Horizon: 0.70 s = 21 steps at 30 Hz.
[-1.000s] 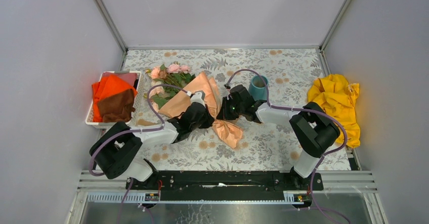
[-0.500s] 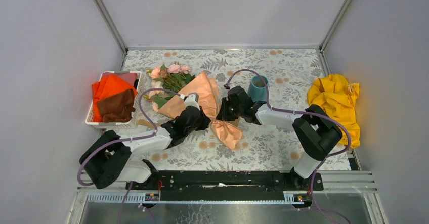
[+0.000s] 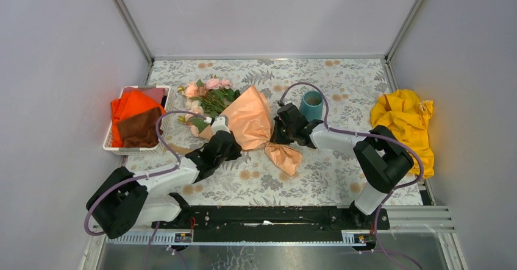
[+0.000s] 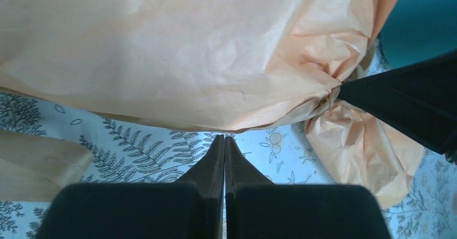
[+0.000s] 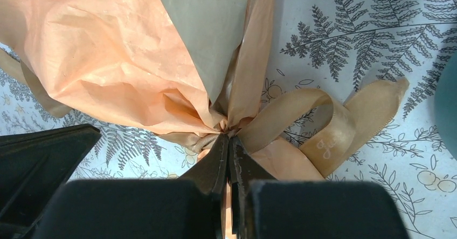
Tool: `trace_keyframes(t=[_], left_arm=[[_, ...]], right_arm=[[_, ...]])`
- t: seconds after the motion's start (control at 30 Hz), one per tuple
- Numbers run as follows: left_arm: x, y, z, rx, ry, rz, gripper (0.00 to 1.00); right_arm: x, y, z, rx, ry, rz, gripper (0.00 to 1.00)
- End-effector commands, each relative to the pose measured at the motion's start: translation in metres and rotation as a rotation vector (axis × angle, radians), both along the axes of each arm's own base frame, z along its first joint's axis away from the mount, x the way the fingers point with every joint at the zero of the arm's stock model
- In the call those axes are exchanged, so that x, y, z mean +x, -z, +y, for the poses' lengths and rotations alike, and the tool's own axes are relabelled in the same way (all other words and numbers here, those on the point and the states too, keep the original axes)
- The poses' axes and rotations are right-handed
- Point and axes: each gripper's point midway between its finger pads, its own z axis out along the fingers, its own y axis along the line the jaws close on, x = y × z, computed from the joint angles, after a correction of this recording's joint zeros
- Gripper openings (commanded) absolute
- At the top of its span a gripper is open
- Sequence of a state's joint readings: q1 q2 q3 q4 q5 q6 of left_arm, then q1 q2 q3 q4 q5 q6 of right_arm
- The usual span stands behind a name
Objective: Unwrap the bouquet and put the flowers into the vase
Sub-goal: Untie the ribbon from the wrapping paper.
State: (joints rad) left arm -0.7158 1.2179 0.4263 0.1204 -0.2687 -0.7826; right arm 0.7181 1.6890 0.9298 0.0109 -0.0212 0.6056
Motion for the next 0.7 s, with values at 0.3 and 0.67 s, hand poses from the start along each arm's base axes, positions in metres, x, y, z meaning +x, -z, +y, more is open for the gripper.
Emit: trace_keyframes(t=[0.3,0.67], left_arm=[[0.005,-0.031,-0.05,-0.164,0.186,-0.057,0.0],[0.035,-0.029,-0.065,-0.093,0.175,-0.059,0.01]], right_arm=[[0.02,-0.053,-0.022,-0.165,-0.04,-0.165,0.29],[0.009,-0.05,-0.013,-0.197,-0.139,-0.18,0.38]])
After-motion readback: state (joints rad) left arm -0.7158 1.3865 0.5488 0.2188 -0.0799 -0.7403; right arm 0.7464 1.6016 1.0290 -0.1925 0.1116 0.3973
